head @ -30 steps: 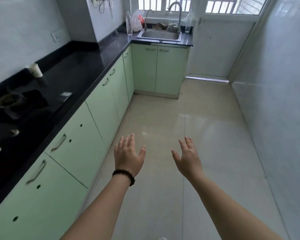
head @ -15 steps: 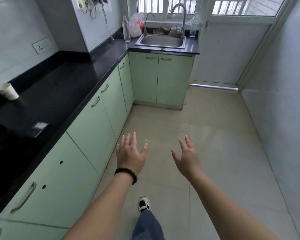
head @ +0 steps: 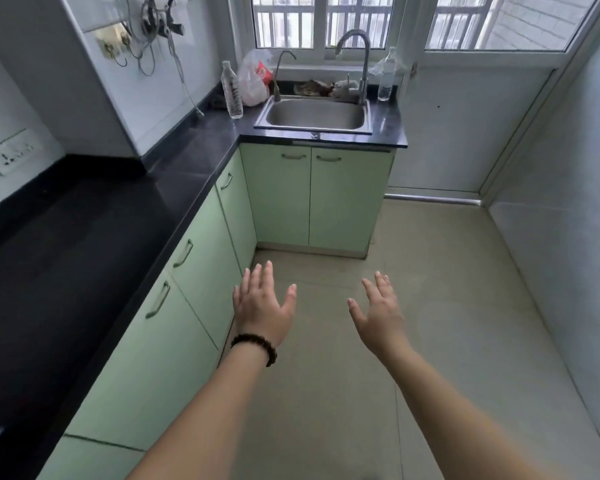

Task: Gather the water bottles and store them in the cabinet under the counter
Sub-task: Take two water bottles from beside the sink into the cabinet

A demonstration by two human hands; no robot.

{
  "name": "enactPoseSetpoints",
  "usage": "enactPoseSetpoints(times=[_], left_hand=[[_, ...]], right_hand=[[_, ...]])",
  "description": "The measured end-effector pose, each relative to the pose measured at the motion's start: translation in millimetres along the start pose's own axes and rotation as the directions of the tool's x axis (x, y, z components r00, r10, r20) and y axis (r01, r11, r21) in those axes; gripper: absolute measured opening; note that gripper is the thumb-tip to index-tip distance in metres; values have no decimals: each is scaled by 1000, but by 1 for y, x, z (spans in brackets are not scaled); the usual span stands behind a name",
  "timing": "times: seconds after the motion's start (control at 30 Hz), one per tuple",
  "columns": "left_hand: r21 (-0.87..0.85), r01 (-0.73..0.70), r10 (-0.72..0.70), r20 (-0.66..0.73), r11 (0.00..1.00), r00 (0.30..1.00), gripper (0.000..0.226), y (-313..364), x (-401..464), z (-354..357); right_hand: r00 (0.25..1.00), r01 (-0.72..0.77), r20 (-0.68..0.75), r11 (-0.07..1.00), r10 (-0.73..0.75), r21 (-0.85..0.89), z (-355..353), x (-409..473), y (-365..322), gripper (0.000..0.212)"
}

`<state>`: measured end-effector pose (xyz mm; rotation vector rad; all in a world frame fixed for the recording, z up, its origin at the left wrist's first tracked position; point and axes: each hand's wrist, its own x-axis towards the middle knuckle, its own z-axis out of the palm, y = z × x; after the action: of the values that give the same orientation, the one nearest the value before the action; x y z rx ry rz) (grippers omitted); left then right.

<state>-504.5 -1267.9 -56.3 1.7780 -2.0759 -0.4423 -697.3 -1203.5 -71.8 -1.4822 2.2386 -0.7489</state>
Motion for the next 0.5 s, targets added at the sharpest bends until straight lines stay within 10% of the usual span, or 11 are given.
enactPoseSetpoints(times=[0.5], left_hand=[[-20,44,-45,-44,999,998,68,79,315,76]], right_hand=[[1000,1,4,999,-1,45,-11,336,23,58]])
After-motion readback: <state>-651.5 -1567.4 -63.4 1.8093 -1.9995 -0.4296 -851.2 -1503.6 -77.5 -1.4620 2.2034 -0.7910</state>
